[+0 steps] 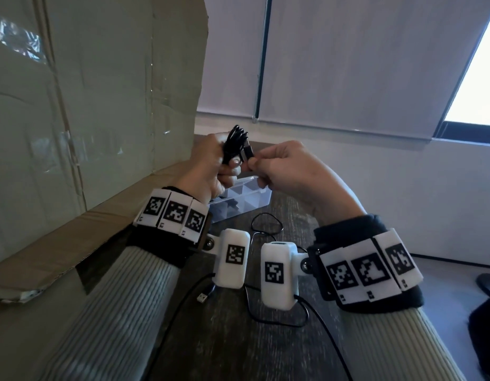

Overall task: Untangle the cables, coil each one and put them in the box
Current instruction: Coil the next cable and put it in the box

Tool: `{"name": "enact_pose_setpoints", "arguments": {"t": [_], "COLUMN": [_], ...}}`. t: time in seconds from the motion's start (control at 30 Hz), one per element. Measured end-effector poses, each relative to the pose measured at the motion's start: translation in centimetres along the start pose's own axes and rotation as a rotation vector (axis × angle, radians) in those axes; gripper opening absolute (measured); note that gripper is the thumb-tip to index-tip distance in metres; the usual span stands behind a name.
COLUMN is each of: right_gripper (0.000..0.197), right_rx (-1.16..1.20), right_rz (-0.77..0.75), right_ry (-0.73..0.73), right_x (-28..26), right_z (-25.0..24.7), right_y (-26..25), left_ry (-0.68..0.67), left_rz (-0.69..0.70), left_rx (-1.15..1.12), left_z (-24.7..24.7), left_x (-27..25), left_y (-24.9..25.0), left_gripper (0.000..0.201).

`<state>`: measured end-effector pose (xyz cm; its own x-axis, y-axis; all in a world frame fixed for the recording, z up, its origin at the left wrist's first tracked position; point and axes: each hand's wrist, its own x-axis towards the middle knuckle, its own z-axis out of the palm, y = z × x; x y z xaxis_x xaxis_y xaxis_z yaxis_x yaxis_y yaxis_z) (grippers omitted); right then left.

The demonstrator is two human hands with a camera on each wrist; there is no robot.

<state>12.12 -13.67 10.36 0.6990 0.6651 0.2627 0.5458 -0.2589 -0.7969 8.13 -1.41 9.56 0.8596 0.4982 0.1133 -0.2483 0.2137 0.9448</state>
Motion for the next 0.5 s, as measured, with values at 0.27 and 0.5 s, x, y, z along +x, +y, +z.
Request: {"name": "enact_pose_setpoints", "arguments": {"t": [0.27, 0.5], "right_gripper": [0.015, 0.019], "right_rx": [-0.162, -0.363], "right_rz": [0.065, 0.058], "right_ry": [-0.006, 0.047], "right_x": [-0.2, 0.1], "right_z": [-1.4, -1.0], "right_y": [0.3, 0.4], "left_ry": [-0.125, -0.053], "left_rz": [-0.170, -0.134], "left_rx": [-0.060, 0.126], "left_z": [0.6, 1.1], "left_x": [0.5, 0.3], "left_y": [-1.2, -1.4], "left_gripper": [0.047, 0.040]}}
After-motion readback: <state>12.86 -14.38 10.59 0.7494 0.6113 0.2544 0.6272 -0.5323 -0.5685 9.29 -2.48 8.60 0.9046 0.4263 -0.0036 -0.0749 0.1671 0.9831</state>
